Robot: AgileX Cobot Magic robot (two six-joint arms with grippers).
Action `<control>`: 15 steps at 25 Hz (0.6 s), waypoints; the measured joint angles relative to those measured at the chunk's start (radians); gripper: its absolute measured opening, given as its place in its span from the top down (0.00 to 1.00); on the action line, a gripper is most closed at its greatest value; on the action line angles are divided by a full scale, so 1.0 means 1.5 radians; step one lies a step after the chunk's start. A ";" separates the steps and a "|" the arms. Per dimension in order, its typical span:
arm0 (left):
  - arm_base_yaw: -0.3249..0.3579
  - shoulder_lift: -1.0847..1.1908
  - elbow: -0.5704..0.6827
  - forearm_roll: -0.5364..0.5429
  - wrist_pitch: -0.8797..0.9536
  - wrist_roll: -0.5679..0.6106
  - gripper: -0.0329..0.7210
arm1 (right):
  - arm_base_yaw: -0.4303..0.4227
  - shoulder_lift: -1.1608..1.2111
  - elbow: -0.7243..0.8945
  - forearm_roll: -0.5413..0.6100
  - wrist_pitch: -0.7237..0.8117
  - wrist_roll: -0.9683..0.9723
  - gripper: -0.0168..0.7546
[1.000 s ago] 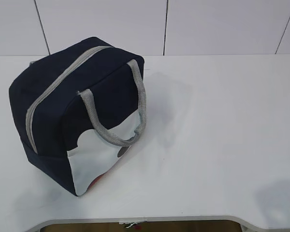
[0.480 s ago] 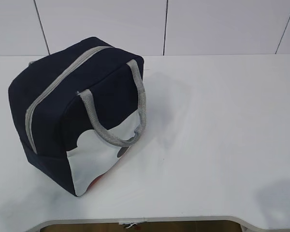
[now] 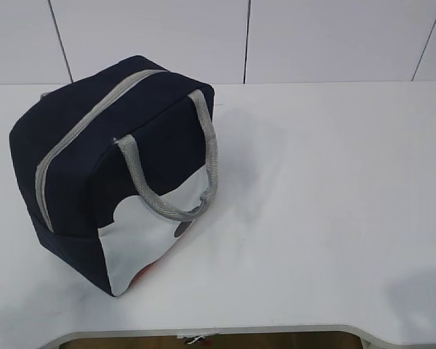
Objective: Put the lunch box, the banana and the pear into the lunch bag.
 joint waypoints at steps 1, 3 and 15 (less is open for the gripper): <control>0.000 0.000 0.000 0.000 0.000 0.000 0.56 | -0.020 0.000 0.000 0.000 0.000 0.000 0.36; 0.000 0.000 0.000 0.000 0.000 0.000 0.56 | -0.065 0.000 0.000 0.000 0.000 0.000 0.36; 0.000 0.000 0.001 0.000 0.000 0.000 0.56 | -0.166 0.000 0.000 0.000 0.000 0.000 0.36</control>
